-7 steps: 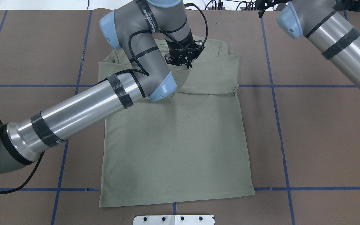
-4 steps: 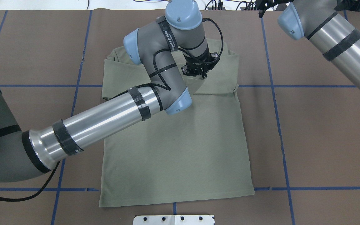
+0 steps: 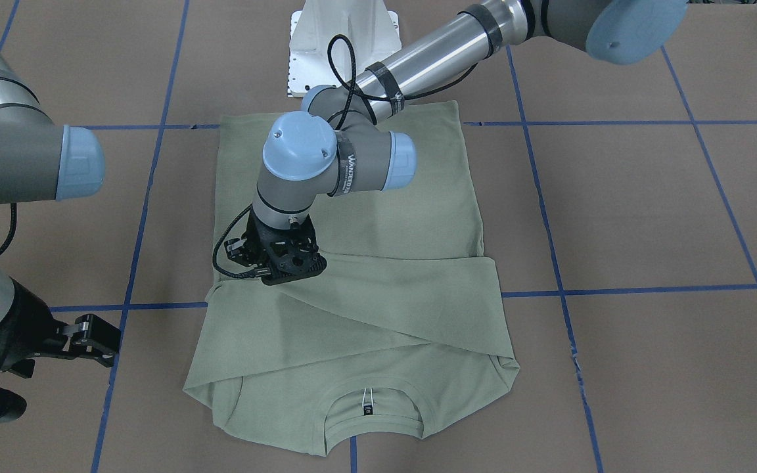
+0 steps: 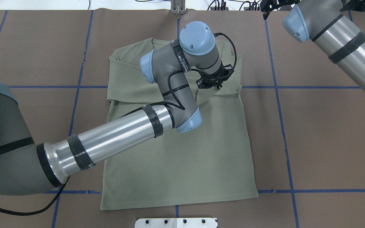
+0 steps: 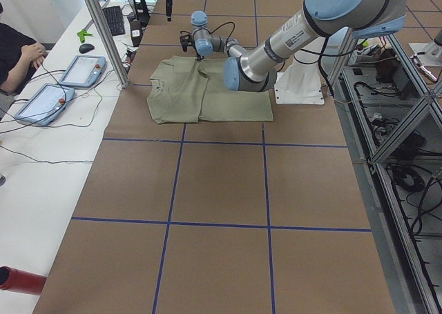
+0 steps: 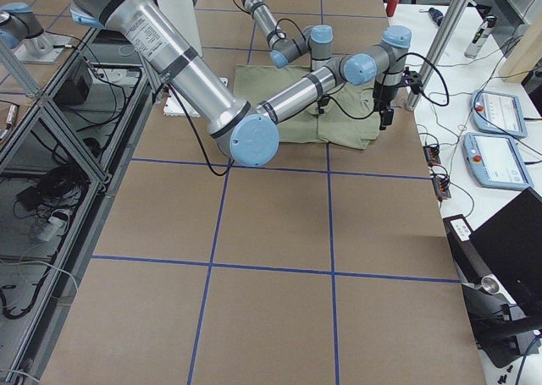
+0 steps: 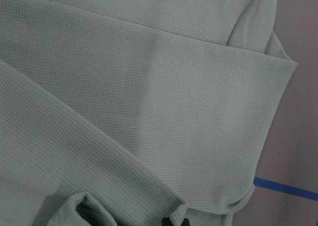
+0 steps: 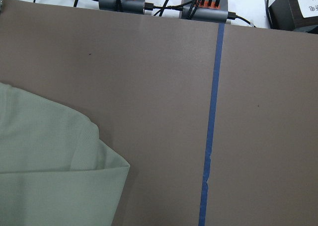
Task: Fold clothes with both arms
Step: 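Fold the held sleeve across the shirt body with the left gripper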
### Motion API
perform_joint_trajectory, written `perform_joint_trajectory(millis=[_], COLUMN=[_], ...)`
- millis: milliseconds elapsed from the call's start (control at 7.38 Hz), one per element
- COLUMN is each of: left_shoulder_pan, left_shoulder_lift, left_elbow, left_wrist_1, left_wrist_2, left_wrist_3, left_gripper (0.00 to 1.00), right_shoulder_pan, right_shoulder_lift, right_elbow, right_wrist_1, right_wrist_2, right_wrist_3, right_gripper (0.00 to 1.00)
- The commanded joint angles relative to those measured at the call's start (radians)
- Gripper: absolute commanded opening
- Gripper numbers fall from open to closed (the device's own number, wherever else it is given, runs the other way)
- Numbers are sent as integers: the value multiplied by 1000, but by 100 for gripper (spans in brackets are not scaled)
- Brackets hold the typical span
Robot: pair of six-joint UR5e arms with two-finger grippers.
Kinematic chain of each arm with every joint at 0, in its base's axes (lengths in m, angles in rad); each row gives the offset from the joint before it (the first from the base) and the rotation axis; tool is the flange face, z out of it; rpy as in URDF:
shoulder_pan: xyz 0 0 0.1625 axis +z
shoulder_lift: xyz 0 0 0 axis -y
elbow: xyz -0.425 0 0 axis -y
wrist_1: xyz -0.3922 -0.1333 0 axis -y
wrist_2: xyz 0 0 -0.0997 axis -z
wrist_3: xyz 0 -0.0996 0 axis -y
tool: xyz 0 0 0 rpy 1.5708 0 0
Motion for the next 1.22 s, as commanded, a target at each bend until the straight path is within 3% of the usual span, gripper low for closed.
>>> perform_joint_trajectory(millis=[0,271,542,813,1084], left_shoulder_pan=[6,5,-32,-99,-156], left_shoulder_lift=[-22,-28,21,229,404], left_elbow=[31,14,-79,-295,-483], left_wrist_1=[-43,-32,78,111,159], left_wrist_2=[31,28,-98,-161,-200], left_wrist_3=[-49,35,202,365,450], left_gripper=[96,100,100,100,100], right_shoulder_pan=[-2,-5,-33,-86,-199], right_shoulder_lift=[-1,-1,-19,-43,-181], right_elbow=[0,0,32,93,324], right_wrist_1=[0,0,0,-3,-3], right_wrist_2=[-2,-2,-5,-11,-50], right_wrist_3=[0,3,41,166,347], right_gripper=[100,100,100,100,100])
